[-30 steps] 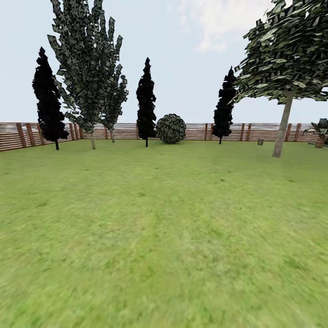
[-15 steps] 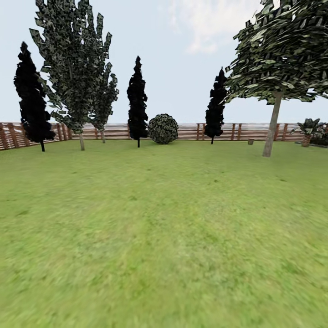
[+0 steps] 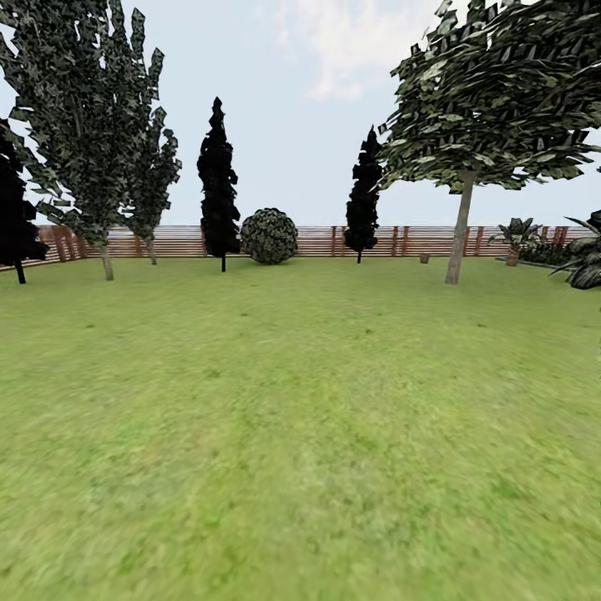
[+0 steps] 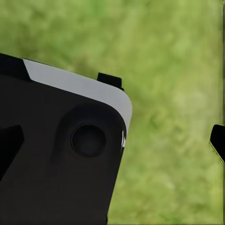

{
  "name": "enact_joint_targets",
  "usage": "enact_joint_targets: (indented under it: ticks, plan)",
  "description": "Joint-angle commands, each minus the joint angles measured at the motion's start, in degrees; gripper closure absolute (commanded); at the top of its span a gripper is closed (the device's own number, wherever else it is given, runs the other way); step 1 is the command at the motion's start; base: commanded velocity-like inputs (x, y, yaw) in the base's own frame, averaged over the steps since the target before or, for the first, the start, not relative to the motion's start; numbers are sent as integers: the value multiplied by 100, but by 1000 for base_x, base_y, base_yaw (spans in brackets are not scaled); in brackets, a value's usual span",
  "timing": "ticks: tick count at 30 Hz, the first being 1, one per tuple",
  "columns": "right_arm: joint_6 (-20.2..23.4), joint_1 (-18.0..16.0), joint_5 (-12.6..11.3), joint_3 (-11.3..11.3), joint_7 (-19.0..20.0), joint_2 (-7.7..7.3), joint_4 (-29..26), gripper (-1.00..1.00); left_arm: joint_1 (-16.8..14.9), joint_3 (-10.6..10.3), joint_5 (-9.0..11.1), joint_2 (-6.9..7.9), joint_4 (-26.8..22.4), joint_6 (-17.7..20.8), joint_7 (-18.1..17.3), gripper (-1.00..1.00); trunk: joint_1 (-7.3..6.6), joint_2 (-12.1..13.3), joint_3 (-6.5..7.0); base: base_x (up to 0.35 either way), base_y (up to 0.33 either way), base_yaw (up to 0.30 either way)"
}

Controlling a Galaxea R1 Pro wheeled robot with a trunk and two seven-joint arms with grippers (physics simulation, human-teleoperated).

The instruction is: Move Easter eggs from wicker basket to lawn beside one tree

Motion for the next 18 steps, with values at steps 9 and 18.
enact_joint_targets:
  ticks: [9,18]
  plan:
    - [-38,-14,10,26,3,1,25,-100,1,-12,-2,0,-7,-12,8,-100,4,-3,-5,326,0,-7]
    - [-54,-14,10,26,11,-4,25,-100,1,-11,-3,0,-7,-12,8,-100,4,-3,-15,326,0,-61]
